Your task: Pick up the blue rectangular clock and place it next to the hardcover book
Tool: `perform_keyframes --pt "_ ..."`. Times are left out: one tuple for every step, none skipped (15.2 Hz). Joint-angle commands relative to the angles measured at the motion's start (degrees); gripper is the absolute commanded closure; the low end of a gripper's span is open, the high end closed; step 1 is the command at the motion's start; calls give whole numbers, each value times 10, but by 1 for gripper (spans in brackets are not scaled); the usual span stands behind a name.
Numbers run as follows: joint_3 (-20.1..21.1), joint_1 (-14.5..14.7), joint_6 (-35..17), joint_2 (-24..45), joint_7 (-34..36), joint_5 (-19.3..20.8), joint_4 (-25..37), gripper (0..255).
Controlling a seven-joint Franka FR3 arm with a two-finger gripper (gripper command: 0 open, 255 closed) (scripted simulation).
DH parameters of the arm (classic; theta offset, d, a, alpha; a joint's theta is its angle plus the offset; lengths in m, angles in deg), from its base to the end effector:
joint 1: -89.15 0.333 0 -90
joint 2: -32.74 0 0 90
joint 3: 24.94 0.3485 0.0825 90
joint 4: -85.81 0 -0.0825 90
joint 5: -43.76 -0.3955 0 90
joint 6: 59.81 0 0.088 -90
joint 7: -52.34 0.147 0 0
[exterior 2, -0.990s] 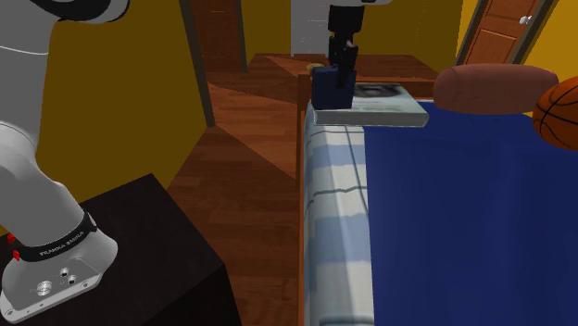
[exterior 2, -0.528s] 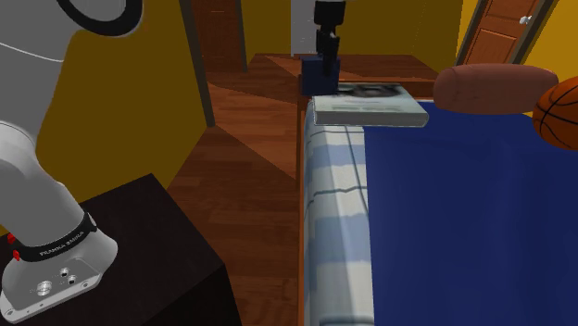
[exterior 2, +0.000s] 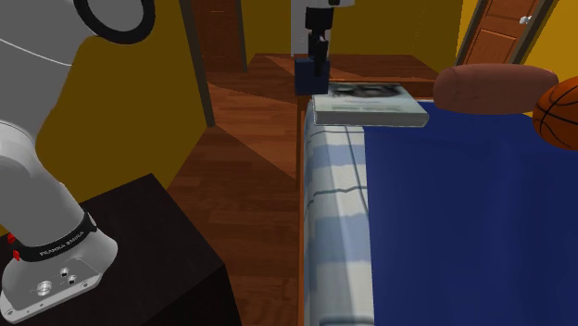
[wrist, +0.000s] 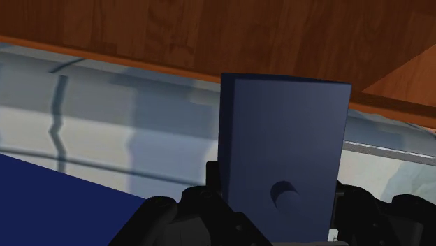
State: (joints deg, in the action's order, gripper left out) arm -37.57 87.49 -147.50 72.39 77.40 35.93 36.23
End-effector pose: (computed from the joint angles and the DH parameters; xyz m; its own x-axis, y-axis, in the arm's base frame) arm 0.7558 -0.1089 0.4933 0.8057 -0.5922 -0.0123 -0.5921 -0.8058 0.0095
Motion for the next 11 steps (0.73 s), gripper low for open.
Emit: perform_keyframes --pt "-1 4 -21 -9 -1 1 -30 255" --pt "-1 5 -32 -13 -1 2 -44 255" --pt "-1 7 -42 -16 -2 2 -57 255" --pt "-1 8 -51 -19 -2 2 -70 255" --pt "-1 9 -61 -21 -2 3 -82 255" --pt "-2 11 -70 -23 -3 3 -93 255" --pt "-2 12 -79 -25 -3 3 -104 255" --pt "-2 13 -87 -26 -4 3 -114 255" --pt "-2 14 -96 -27 -4 3 -124 255" --pt "-2 14 -104 -28 -4 3 -133 255" --pt "-2 15 -112 -29 -5 3 -142 255"
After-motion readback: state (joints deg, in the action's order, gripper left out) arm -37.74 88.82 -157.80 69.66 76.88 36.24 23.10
